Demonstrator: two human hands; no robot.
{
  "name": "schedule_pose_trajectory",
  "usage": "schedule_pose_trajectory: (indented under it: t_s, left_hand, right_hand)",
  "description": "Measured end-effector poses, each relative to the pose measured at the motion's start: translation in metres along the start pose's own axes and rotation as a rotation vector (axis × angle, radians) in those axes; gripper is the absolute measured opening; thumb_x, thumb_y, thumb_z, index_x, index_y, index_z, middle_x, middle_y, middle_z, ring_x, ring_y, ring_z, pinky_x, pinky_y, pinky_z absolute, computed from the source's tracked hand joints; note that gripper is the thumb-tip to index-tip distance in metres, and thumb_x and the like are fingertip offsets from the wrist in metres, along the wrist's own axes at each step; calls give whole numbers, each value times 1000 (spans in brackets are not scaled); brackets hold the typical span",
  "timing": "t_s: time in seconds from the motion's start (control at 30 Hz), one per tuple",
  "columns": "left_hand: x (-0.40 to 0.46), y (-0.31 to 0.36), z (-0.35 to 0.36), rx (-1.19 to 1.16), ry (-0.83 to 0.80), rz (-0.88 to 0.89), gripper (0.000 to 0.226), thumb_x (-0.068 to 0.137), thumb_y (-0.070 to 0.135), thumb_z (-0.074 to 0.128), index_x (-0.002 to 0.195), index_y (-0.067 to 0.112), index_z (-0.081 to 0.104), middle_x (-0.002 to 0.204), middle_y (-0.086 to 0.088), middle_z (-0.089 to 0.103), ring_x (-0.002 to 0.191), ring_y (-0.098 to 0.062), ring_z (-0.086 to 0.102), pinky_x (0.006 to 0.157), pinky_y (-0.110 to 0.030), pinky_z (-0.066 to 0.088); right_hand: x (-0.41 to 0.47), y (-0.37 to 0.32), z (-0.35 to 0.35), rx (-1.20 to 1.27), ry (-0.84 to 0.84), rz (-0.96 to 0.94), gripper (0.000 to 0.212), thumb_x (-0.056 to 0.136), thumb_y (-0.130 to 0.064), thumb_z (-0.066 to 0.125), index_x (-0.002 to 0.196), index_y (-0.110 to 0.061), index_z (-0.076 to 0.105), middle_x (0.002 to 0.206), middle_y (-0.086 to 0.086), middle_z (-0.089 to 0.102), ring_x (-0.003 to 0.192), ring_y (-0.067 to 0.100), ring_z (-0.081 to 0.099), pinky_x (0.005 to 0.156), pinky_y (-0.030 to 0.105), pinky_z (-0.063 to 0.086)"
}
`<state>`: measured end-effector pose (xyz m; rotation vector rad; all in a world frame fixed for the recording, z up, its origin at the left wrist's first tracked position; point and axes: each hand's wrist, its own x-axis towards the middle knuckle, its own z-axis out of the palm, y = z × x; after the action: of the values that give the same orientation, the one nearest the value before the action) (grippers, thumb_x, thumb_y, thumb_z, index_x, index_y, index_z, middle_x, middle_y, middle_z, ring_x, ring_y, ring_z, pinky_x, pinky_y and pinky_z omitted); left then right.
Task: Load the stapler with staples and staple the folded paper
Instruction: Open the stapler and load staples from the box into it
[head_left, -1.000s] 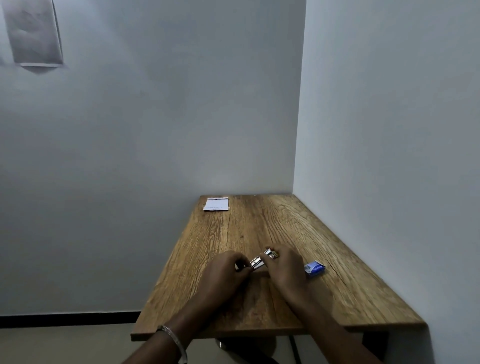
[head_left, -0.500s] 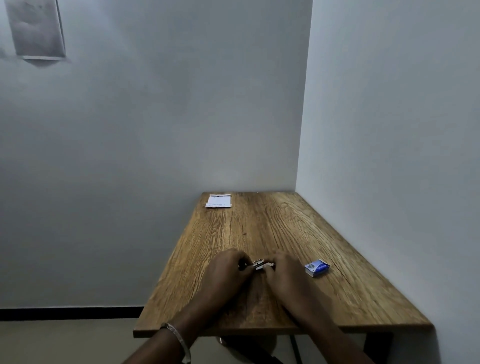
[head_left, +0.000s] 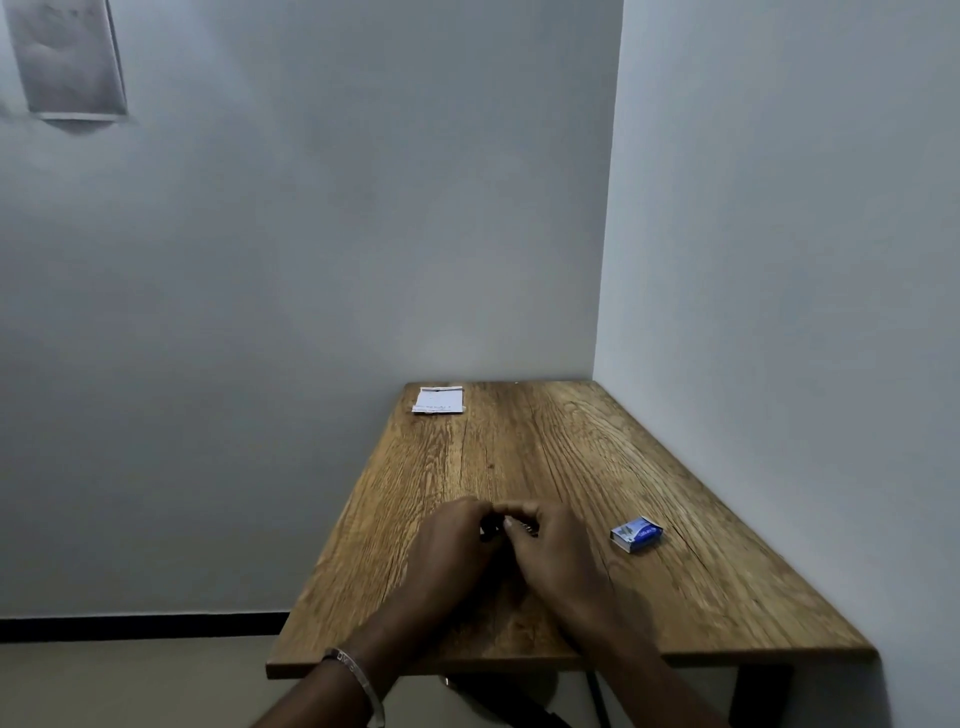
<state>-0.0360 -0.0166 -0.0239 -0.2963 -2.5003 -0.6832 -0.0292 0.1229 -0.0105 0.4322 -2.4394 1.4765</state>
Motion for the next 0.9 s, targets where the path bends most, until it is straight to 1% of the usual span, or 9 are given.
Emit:
schedule_pose_trajectory:
  t_s: [0.13, 0.17, 0.23, 0.3, 0.4, 0.47, 0.63, 0.77, 0.9]
  left_hand:
    - [-1, 0, -4, -22, 3, -22, 16, 90, 21, 65, 105, 22, 69, 97, 7, 74, 81, -5, 66, 73, -30, 58]
    - [-2, -1, -4, -28, 2, -24, 16, 90, 19, 65, 106, 20, 66, 98, 6, 73, 82, -7, 66, 73, -32, 58]
    - [-3, -2, -4, -62, 7, -21, 22, 89, 16, 65, 110, 20, 60, 100, 8, 72, 84, -8, 67, 71, -33, 58]
    - [-3, -2, -3, -66, 7, -8, 20, 90, 19, 63, 109, 23, 61, 98, 8, 71, 84, -7, 66, 71, -34, 58]
    - [-2, 0, -1, -7, -13, -42, 13, 90, 34, 65, 102, 29, 67, 98, 12, 69, 85, -2, 62, 75, -29, 57]
    - [0, -2, 1, -5, -19, -66, 13, 88, 38, 67, 99, 31, 69, 97, 13, 68, 84, 0, 60, 76, -27, 56]
    - [1, -4, 2, -30, -32, -86, 14, 85, 41, 69, 96, 32, 70, 92, 16, 69, 81, 3, 60, 71, -22, 54]
    - [-1, -4, 2, -44, -19, -75, 16, 86, 41, 70, 99, 32, 70, 92, 16, 69, 79, 5, 60, 65, -10, 45]
    - [-1, -3, 0, -56, -16, -79, 17, 85, 40, 71, 99, 32, 70, 91, 16, 70, 79, 6, 61, 66, -10, 46]
  right_hand:
    - [-5, -1, 2, 36, -47, -82, 48, 98, -8, 57, 141, -28, 55, 127, -21, 60, 101, -27, 53, 88, -2, 42]
    - [-7, 0, 1, -9, -87, -109, 54, 99, -11, 56, 148, -32, 45, 128, -24, 55, 106, -28, 49, 90, -3, 37]
    - [-9, 4, 0, -134, -173, -158, 63, 99, -18, 53, 155, -37, 30, 133, -20, 59, 121, -11, 52, 105, 11, 33]
    - [-10, 8, -4, -141, -190, -198, 59, 99, -19, 54, 152, -36, 36, 131, -13, 67, 125, 2, 57, 113, 27, 36]
    - [-5, 12, -19, -120, 31, -157, 37, 99, -16, 57, 133, -28, 62, 125, -9, 70, 118, 7, 63, 101, 26, 50]
    - [1, 17, -29, -219, 129, -105, 32, 100, -13, 55, 129, -21, 66, 125, -3, 71, 118, 12, 64, 100, 27, 51]
    - [6, 28, -34, -510, -37, -146, 38, 102, -10, 45, 136, -17, 60, 136, -1, 61, 126, 16, 54, 108, 27, 39]
    - [6, 31, -32, -619, -111, -200, 36, 100, -11, 43, 130, -20, 62, 127, -4, 62, 118, 16, 56, 103, 33, 46]
    - [4, 30, -29, -615, -88, -264, 34, 99, -10, 43, 123, -19, 66, 124, -3, 63, 114, 18, 60, 98, 33, 50]
